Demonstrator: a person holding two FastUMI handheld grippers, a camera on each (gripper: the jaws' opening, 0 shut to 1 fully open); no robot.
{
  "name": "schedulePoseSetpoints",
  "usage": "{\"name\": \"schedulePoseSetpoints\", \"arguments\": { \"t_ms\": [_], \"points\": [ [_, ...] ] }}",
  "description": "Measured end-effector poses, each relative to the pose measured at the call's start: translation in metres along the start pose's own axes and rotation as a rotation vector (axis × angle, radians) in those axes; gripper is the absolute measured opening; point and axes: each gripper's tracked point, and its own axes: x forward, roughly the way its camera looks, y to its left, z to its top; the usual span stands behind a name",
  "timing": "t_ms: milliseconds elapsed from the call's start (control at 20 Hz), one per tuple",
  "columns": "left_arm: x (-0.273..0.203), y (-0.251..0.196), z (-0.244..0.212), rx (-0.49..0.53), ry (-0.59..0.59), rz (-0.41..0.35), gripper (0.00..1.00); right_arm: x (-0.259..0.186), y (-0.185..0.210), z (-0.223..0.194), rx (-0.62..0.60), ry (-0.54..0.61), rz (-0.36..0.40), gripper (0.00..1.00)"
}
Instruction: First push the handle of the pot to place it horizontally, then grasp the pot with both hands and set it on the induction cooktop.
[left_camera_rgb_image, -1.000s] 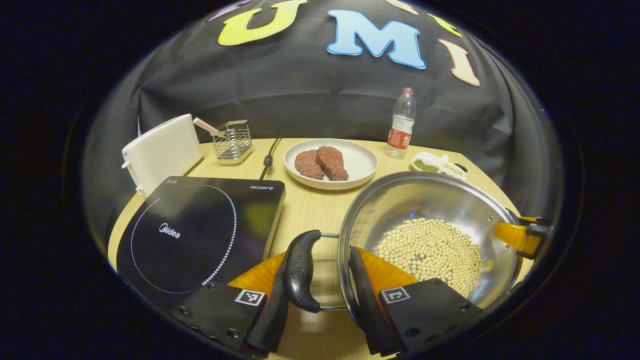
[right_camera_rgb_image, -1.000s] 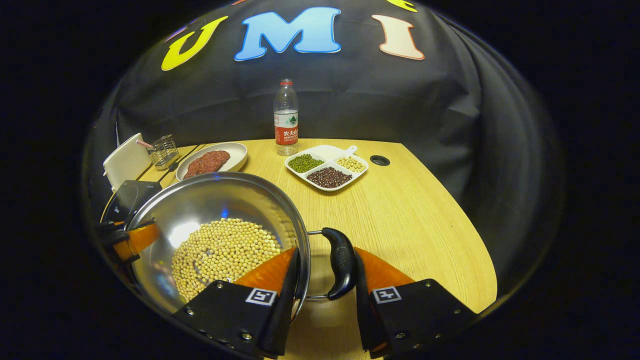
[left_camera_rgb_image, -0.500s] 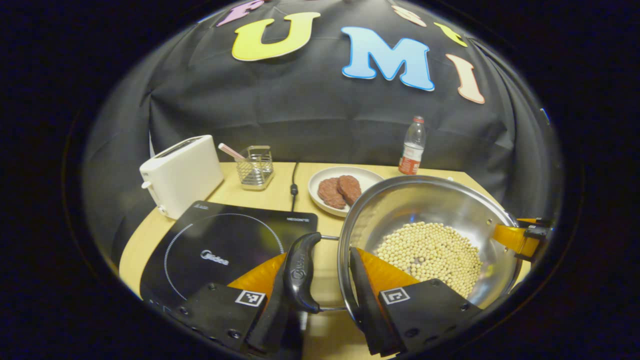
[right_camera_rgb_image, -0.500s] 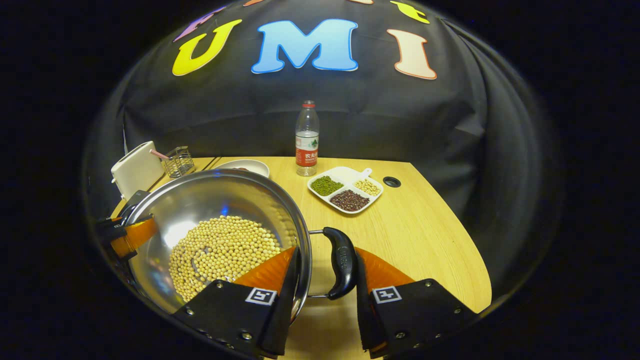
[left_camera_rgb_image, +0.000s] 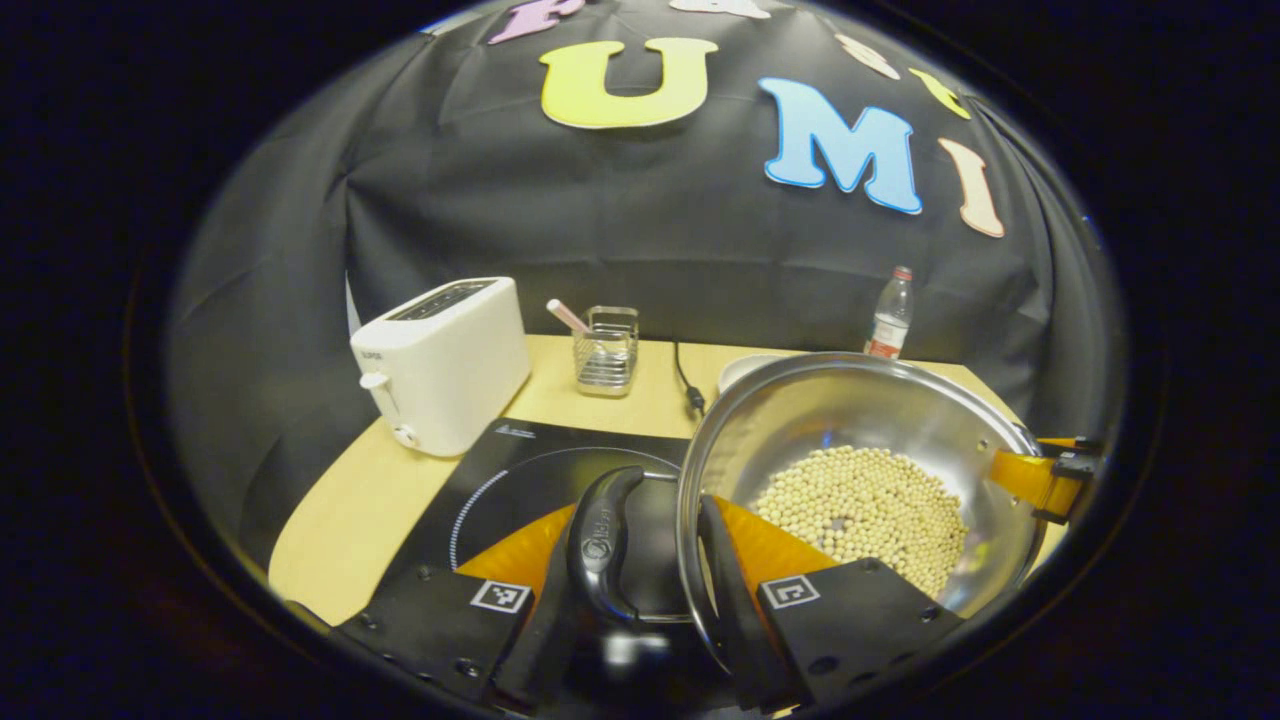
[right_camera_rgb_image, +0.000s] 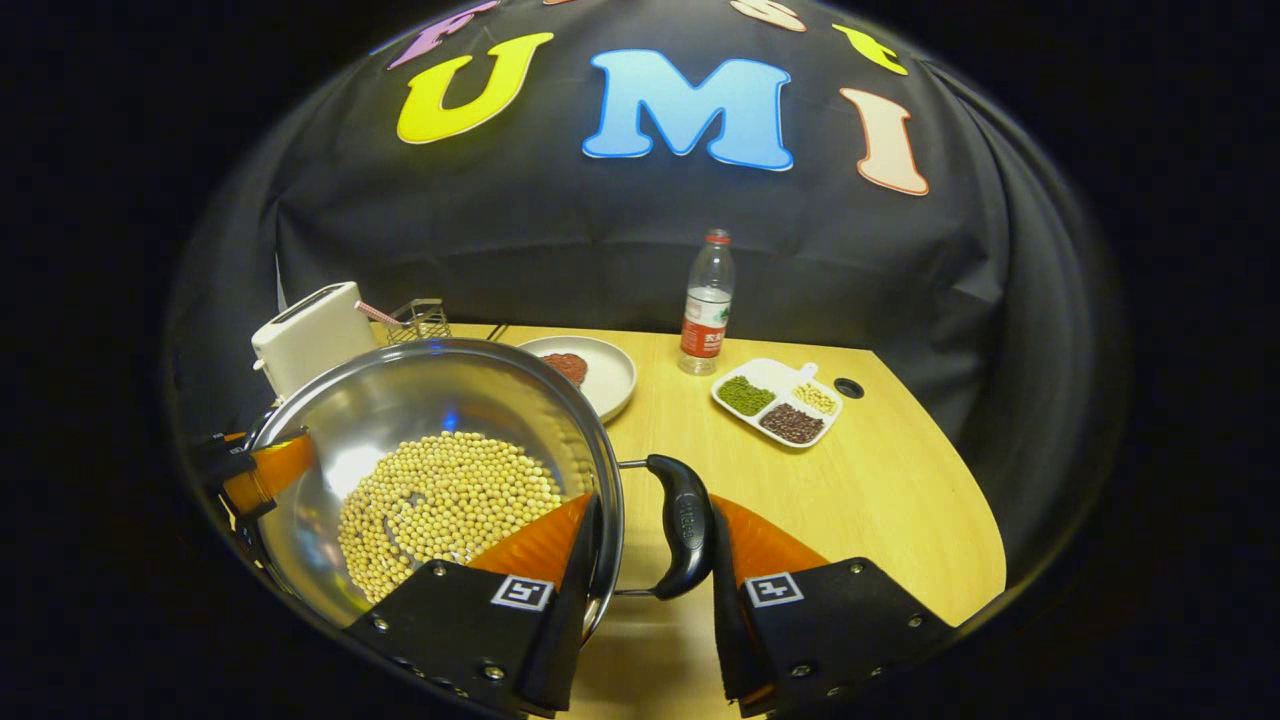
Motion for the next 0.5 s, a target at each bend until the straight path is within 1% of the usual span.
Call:
{"name": "schedulePoseSetpoints", "arguments": {
  "t_ms": [100, 300, 500],
  "points": [
    [0.002, 0.023, 0.0, -0.001, 0.001, 0.003, 0.65, 0.002, 0.022, 0.001, -0.001, 0.003, 0.0, 0.55],
    [0.008, 0.068, 0.001, -0.006, 0.0, 0.013, 0.73, 0.005, 0.064, 0.003, -0.008, 0.001, 0.004, 0.55],
    [0.013, 0.115, 0.005, 0.0, -0.002, 0.033, 0.73, 0.01, 0.106, 0.007, -0.018, -0.004, 0.01, 0.55]
  ]
}}
